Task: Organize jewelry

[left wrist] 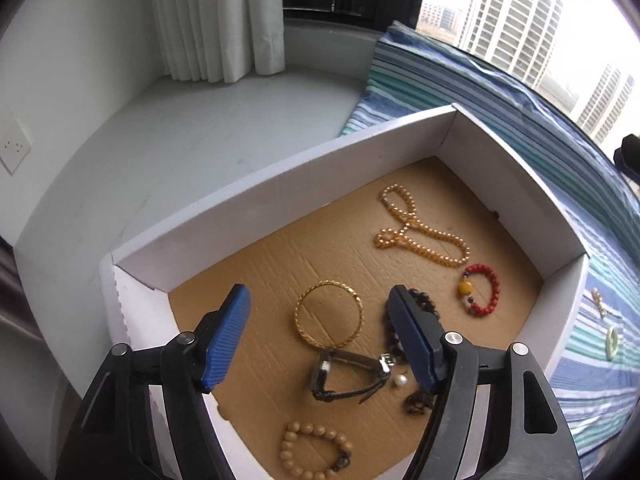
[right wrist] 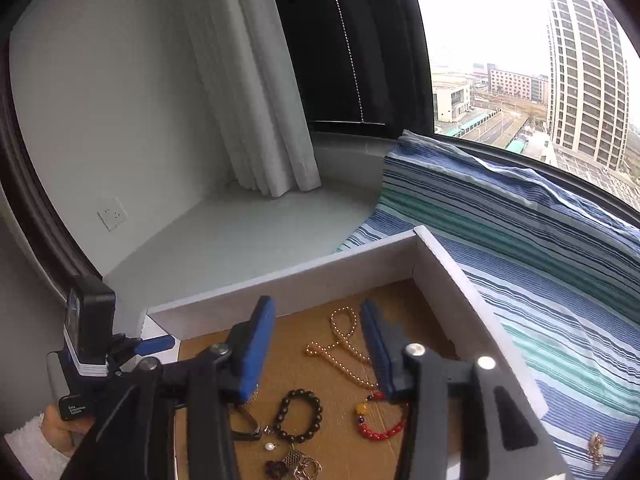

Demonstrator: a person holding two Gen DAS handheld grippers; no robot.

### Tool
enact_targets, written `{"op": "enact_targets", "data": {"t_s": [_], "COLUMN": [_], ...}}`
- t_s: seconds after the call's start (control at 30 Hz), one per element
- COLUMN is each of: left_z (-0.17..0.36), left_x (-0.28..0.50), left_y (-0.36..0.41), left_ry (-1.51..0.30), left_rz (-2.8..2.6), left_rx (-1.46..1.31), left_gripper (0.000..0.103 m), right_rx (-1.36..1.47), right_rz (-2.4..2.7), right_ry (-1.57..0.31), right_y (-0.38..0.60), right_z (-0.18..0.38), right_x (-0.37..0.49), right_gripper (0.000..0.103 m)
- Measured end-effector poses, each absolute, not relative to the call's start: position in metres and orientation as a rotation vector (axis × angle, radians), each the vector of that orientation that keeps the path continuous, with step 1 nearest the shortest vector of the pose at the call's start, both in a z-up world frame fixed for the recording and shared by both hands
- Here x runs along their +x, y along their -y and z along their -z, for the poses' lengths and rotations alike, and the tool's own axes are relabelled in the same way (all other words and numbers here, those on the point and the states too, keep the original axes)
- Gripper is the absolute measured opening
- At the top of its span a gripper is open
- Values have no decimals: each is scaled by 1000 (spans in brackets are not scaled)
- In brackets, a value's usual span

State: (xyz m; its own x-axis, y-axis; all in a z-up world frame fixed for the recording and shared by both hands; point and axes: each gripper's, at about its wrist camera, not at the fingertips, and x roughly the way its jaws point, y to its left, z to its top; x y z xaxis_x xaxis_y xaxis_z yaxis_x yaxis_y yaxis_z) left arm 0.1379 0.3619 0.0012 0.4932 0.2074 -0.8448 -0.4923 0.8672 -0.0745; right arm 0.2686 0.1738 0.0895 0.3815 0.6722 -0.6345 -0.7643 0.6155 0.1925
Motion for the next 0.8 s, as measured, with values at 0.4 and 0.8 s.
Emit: {"op": "enact_targets", "data": {"t_s": [0.4,0.8], "left_z": [15,107], "left_x": [87,118], "left_y": [-155,-7], "left_ry": [-918,-1022], "left_rz": [-60,145], "left_rx": [-162,-8], "left_gripper": [93,93], "right_rx": [-248,-113], "right_rz": [-551,-84], "right_ry": [-857,-973], "right_y": [42,227], "right_z": [32,101], "right_x": [167,121], "right_gripper": [76,76]}}
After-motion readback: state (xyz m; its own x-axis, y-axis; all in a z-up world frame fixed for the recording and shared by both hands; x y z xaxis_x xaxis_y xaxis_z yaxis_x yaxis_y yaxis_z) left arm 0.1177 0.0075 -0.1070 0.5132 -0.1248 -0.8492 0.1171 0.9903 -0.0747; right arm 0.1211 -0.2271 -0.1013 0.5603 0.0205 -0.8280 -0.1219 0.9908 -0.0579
